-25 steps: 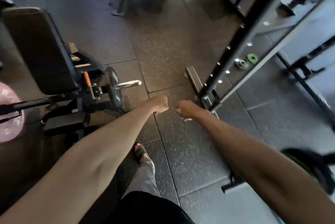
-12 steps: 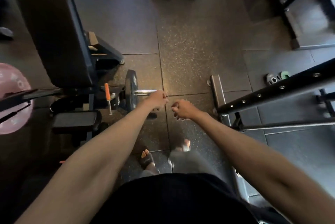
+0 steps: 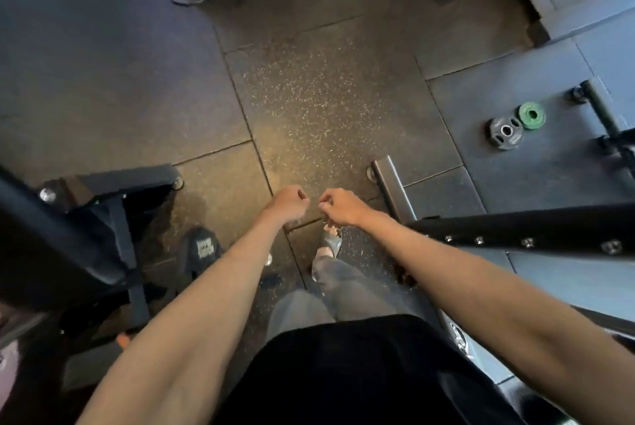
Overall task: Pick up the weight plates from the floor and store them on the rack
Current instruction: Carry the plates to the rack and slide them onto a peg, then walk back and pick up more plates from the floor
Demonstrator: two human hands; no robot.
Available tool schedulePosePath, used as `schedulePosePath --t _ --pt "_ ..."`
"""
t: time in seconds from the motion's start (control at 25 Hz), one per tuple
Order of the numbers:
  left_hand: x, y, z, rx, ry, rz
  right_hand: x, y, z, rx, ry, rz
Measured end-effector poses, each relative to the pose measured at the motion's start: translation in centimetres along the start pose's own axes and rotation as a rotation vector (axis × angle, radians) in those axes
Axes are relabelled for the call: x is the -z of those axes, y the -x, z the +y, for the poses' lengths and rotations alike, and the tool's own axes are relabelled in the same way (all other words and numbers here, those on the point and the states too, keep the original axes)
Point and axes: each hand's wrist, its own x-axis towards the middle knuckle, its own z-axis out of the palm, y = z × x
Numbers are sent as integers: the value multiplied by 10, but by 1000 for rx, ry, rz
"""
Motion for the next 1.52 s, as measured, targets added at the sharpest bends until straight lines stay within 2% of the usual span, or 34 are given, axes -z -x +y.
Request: schedulePosePath --t 0.24,0.4,0.56,0.64,0.8,1.0,1.16,1.28,1.52 --pt "54 -127 163 -62 -113 -173 155 -102 38 -201 -275 104" --pt "91 -232 278 -137 -328 -255 248 -170 55 -268 -411 157" --pt "111 -331 430 -296 -476 -287 366 -235 68 -326 -483 303" --pt "116 -354 496 -363 -501 -322 419 -252 73 -370 -602 380" --pt "109 -408 600 -418 -722 -451 505 -286 102 -488 -742 546" --pt "56 -488 717 -495 -1058 -550 588 -331 173 -554 -902 685" --pt "-19 -542 821 -608 -1336 -645 662 -358 253 -668 -1016 786" --pt "-80 -570 893 -673 -1455 -720 703 -366 316 -779 -1137 883" --pt "-230 -625 1008 -878 -1753 -849 752 -384 447 -908 -1407 886"
